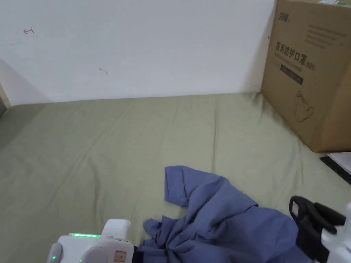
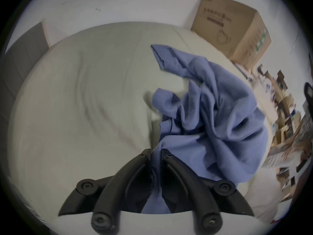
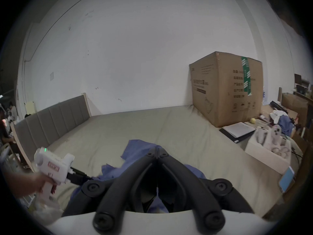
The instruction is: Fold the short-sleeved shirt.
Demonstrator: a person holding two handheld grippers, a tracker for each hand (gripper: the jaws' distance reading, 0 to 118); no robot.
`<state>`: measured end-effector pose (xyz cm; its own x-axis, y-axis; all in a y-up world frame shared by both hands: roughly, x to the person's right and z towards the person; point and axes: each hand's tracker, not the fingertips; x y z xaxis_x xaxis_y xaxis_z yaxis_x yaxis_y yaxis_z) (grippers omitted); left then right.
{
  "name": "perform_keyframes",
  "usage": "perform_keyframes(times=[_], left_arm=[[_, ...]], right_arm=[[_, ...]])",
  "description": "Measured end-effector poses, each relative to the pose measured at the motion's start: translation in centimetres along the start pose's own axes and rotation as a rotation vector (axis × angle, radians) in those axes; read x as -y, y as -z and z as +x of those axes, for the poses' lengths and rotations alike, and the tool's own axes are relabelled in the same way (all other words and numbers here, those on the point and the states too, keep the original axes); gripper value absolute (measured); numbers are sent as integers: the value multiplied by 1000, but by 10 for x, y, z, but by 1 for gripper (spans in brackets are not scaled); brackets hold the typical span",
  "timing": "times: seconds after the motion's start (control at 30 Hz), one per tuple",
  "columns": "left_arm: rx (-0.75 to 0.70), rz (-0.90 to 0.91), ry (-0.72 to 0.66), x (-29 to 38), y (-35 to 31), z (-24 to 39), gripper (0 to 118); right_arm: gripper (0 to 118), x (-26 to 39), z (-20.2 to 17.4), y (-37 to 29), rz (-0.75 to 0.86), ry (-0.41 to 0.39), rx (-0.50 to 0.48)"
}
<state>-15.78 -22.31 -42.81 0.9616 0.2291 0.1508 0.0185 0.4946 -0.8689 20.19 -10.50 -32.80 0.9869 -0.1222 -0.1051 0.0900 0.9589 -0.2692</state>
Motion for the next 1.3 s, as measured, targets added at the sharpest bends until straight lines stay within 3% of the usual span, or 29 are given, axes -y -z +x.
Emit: perform_keyframes(times=[0.13, 0.23, 0.27, 0.3, 0.33, 0.37, 0.43, 0.57, 0.73, 0.83, 0.87, 0.9, 0.97, 1.0, 1.3], left_arm=[[78, 152, -141, 6, -27, -14, 8], [103, 248, -175, 9, -43, -19, 8], [103, 268, -171, 11, -47, -17, 8], [100, 285, -167, 13, -50, -15, 8], [99, 303, -163, 11, -52, -20, 8], [98, 315, -157, 12, -54, -19, 8], [90, 336, -141, 15, -57, -17, 8], [69, 354, -131, 18, -58, -23, 8], [53, 343, -136, 18, -49, -36, 8], [60, 331, -156, 18, -45, -41, 8], [70, 330, -163, 17, -43, -44, 8], [72, 328, -169, 17, -42, -44, 8], [70, 320, -191, 19, -42, -43, 8], [70, 317, -198, 20, -42, -44, 8], [64, 368, -155, 25, -108, -24, 8]], right_arm=[[0, -36, 7, 77, -116, 73, -156], [1, -51, 9, 156, -294, 43, -146], [7, -53, 8, 183, -370, 4, -133], [26, -53, 8, 209, -423, -21, -124], [80, -51, 8, 240, -502, -37, -153], [117, -46, 8, 268, -622, -38, -183], [110, -40, 8, 302, -672, -37, -194], [113, -15, -3, 361, -700, -130, -56], [104, 28, -11, 415, -928, -198, -29], [97, 47, -12, 425, -959, -262, -31], [90, 45, -12, 420, -926, -241, -36], [71, 41, -11, 416, -917, -231, -42], [3, 31, -8, 401, -878, -183, -103], [2, 25, -6, 392, -850, -203, -91], [2, -75, 34, 266, -610, -110, -140]])
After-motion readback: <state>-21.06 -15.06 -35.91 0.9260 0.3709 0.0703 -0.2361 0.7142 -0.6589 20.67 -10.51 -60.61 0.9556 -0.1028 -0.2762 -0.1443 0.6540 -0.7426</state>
